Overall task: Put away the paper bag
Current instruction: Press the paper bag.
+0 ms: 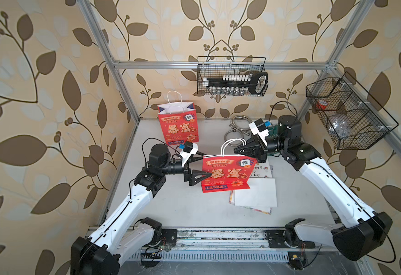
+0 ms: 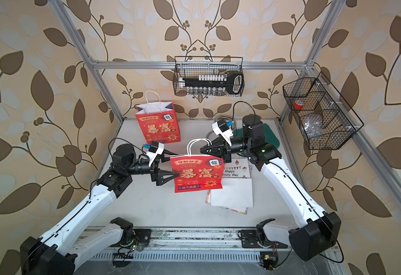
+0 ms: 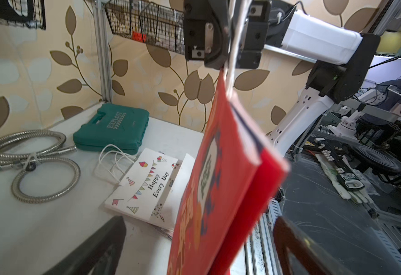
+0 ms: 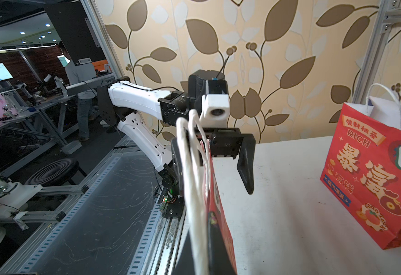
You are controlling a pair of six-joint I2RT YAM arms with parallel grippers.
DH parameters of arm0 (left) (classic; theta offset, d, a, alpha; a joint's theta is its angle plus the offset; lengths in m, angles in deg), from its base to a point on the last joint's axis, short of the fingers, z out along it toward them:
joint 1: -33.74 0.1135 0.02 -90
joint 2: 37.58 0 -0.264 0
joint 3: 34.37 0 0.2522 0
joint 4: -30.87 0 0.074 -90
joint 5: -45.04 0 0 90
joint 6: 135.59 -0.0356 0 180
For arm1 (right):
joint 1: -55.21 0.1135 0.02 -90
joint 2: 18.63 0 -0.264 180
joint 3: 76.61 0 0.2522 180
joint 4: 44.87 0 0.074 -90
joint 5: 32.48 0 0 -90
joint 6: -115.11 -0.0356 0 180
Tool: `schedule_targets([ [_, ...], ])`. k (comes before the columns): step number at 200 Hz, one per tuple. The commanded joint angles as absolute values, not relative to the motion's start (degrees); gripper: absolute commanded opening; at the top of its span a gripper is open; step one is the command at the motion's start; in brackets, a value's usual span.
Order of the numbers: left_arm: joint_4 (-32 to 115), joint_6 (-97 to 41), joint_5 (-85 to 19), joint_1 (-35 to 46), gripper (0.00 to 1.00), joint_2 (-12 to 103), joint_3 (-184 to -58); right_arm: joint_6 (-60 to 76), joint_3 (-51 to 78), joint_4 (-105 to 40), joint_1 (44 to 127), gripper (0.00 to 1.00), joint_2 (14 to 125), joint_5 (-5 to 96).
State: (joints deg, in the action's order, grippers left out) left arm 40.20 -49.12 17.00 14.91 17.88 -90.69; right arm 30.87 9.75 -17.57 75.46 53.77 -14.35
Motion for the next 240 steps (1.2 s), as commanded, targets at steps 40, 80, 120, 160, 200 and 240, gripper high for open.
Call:
schedule_targets([
  [40, 37.99, -49.23, 20.97, 14.23, 0.40, 20.61, -89.85, 29.95, 11.00, -18.98, 75.88, 0.00, 53.09, -15.05],
  [80, 41.46, -51.94, 21.05, 14.23, 0.00, 20.03, -91.52, 30.16, 11.06, -18.45, 75.87, 0.00, 52.83, -13.73],
  [120, 46.73, -54.60, 18.50, 14.31, 0.00, 19.07, -94.36, 37.59, 13.80, -8.95, 72.68, 0.85, 49.26, -6.78],
  [160, 51.11, -54.47, 13.92, 14.40, 0.00, 16.48, -98.07, 43.80, 9.01, 0.28, 66.45, 0.95, 37.11, 10.29],
  [200, 49.92, -50.95, 10.08, 14.40, 0.00, 13.02, -99.88, 42.52, -6.55, 1.69, 65.90, 0.99, 25.86, 22.06],
  [240, 48.13, -45.74, 5.12, 14.40, 0.00, 10.76, -101.89, 47.47, -11.81, 6.83, 65.99, 0.99, 26.81, 20.25],
])
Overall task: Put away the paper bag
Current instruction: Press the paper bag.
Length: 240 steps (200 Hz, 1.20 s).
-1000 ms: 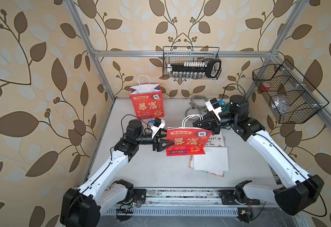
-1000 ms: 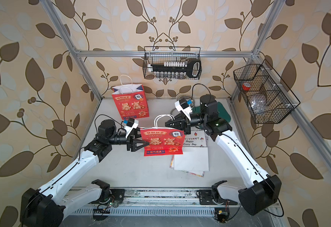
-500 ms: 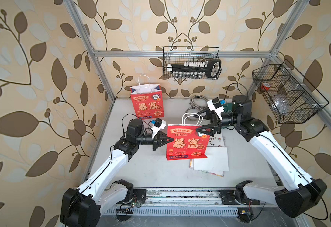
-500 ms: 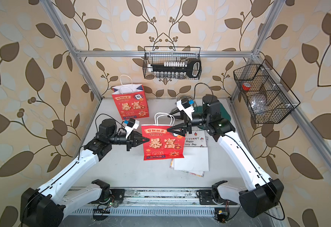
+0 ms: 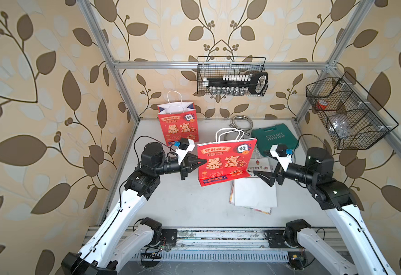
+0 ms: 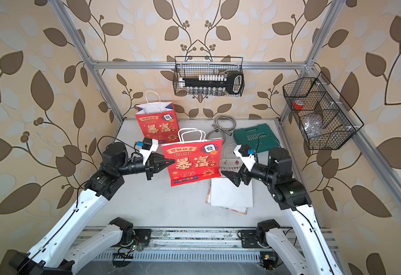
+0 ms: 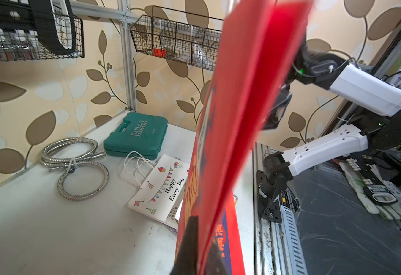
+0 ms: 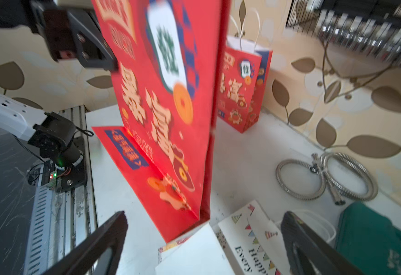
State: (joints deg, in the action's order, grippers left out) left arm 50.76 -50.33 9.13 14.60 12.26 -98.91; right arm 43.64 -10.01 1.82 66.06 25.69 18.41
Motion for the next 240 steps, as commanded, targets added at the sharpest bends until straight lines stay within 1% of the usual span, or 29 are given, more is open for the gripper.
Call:
schedule_targets([
  [1, 48.05, -45.58, 5.00, 14.40, 0.00, 10.72, -101.94, 47.63, -11.88, 6.89, 66.01, 0.99, 26.85, 20.17],
  [29, 45.63, -37.15, 2.41, 14.40, 0.00, 10.68, -103.57, 49.37, -12.65, 5.24, 66.28, 0.99, 28.73, 14.96],
  [48, 41.81, -31.14, 2.43, 14.45, 0.00, 10.46, -103.21, 50.29, -12.73, 3.27, 67.00, 0.99, 30.15, 11.50],
  [75, 37.61, -25.32, 1.99, 14.40, 0.00, 10.37, -102.44, 53.27, -11.68, 2.36, 70.63, 0.99, 33.48, 7.64],
  [98, 38.34, -24.35, 4.90, 14.31, 0.00, 10.96, -103.91, 55.38, -11.08, -0.74, 74.37, 0.99, 36.27, 11.78],
  [123, 39.91, -24.85, 7.56, 14.31, 0.00, 11.20, -105.15, 52.38, -10.92, -7.15, 74.35, 0.99, 36.84, 18.23],
  [134, 40.01, -24.79, 8.81, 14.31, 0.00, 11.37, -105.44, 51.81, -10.73, -8.76, 74.13, 0.99, 36.74, 19.47],
  [143, 39.81, -24.47, 9.70, 14.31, 0.00, 11.48, -105.43, 51.03, -10.40, -9.84, 73.97, 0.99, 36.89, 19.33],
  [164, 40.03, -24.40, 10.85, 14.31, 0.00, 11.53, -105.52, 51.02, -8.51, -9.17, 73.83, 0.99, 37.76, 15.34],
  [199, 40.27, -24.25, 12.50, 14.31, 0.00, 11.52, -105.69, 50.80, -7.65, -10.10, 73.74, 0.99, 36.89, 15.95],
  [210, 39.89, -23.79, 13.05, 14.32, 0.00, 11.57, -105.65, 50.09, -7.59, -10.50, 73.16, 0.99, 36.78, 11.26],
  [222, 39.79, -23.48, 13.38, 14.31, 0.00, 11.85, -105.56, 48.57, -6.66, -10.55, 71.74, 0.97, 37.52, 0.64],
  [231, 39.88, -23.33, 13.57, 14.31, 0.00, 11.98, -105.50, 46.59, -5.57, -10.57, 71.18, 0.93, 38.83, -5.74],
  [240, 39.35, -22.85, 13.79, 14.31, 0.00, 12.14, -105.44, 46.25, -4.25, -9.48, 71.20, 0.87, 40.13, -9.86],
])
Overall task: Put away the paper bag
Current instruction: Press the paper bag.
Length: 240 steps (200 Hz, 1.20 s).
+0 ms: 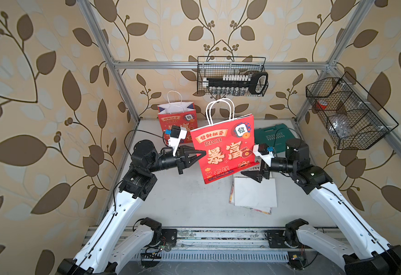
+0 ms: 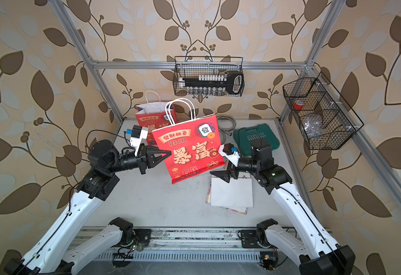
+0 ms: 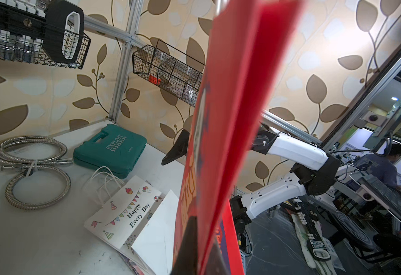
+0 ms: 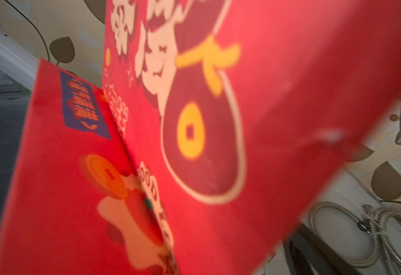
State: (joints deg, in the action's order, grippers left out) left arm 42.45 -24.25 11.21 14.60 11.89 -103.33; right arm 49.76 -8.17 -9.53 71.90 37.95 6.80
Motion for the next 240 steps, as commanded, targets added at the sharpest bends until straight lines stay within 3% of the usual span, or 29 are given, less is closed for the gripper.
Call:
schedule_targets([
  [1, 39.26, -22.75, 13.82, 14.31, 0.00, 12.15, -105.44, 46.23, -4.15, -9.40, 71.16, 0.87, 40.24, -10.18],
  [35, 38.47, -21.84, 12.61, 14.31, 0.00, 12.22, -104.83, 46.06, -3.10, -9.17, 71.20, 0.65, 42.52, -16.99],
  [82, 36.45, -19.69, 11.82, 14.31, 0.00, 12.43, -104.29, 47.13, -2.35, -8.60, 71.22, 0.29, 43.86, -18.11],
  [98, 36.97, -19.89, 11.29, 14.31, 0.00, 12.62, -104.29, 46.27, -1.90, -9.86, 71.27, 0.09, 44.12, -19.16],
  [104, 37.36, -20.13, 10.77, 14.31, 0.10, 12.63, -104.20, 45.69, -1.70, -10.31, 71.29, 0.00, 44.25, -19.52],
  [116, 37.83, -20.71, 8.90, 14.31, 0.39, 12.26, -103.94, 45.30, -1.21, -10.20, 71.25, 0.00, 44.27, -20.19],
  [126, 38.52, -21.11, 5.59, 14.31, 0.72, 11.70, -103.60, 45.23, -0.93, -9.88, 71.20, 0.00, 44.03, -20.17],
  [136, 39.39, -21.56, 0.53, 14.31, 0.98, 10.51, -103.00, 45.16, -0.76, -9.97, 71.26, 0.00, 43.59, -19.67],
  [190, 45.49, -31.35, -20.34, 14.31, 0.99, 0.04, -93.12, 40.82, 1.47, -11.64, 70.86, 0.00, 41.58, -6.84],
  [217, 41.60, -30.87, -10.90, 14.31, 0.99, -1.32, -85.23, 39.40, 2.58, -12.39, 71.51, 0.00, 41.99, -6.79],
  [240, 29.33, -23.99, 0.17, 14.02, 0.99, 2.64, -79.87, 39.25, 3.21, -12.15, 73.47, 0.00, 42.93, -7.49],
])
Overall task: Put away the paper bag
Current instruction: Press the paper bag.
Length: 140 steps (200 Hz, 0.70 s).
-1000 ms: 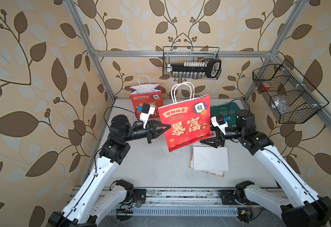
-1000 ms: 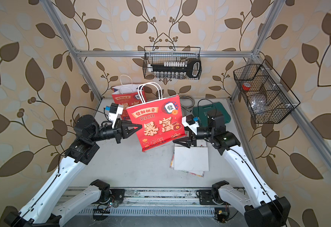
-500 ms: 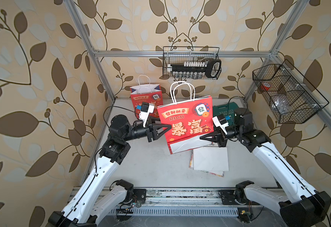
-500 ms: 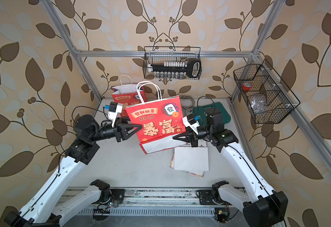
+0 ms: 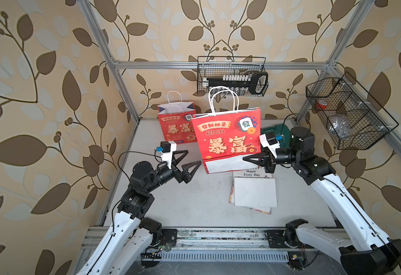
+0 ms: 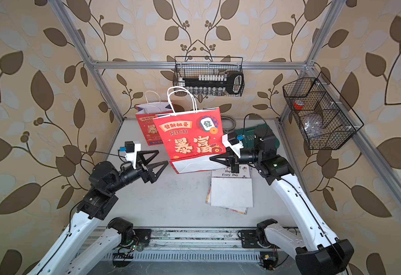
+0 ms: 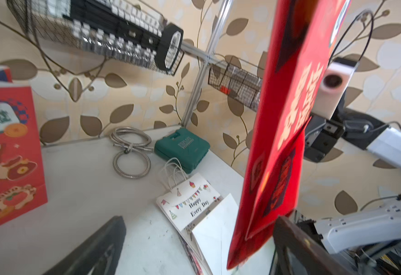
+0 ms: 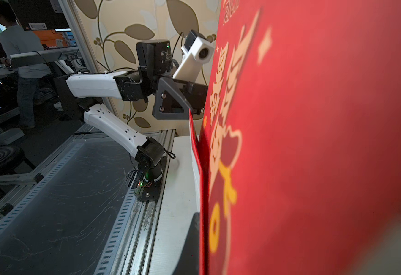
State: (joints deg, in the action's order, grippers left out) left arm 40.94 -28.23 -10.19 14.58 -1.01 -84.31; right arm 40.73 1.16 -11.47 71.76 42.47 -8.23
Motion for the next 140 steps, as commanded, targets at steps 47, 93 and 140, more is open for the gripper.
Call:
schedule_targets([
  [47, 11.93, -18.87, 8.24, 9.87, 0.99, 10.42, -76.81, 35.69, 1.75, -15.88, 76.28, 0.00, 44.73, -7.70],
  [93, 24.98, -29.61, -4.30, 9.30, 0.99, 7.42, -77.83, 34.06, 0.71, -18.78, 75.98, 0.00, 43.91, -4.49],
  [140, 34.51, -34.77, -23.93, 9.30, 0.99, -1.63, -74.60, 33.58, 1.60, -19.21, 72.34, 0.00, 42.45, -3.21],
])
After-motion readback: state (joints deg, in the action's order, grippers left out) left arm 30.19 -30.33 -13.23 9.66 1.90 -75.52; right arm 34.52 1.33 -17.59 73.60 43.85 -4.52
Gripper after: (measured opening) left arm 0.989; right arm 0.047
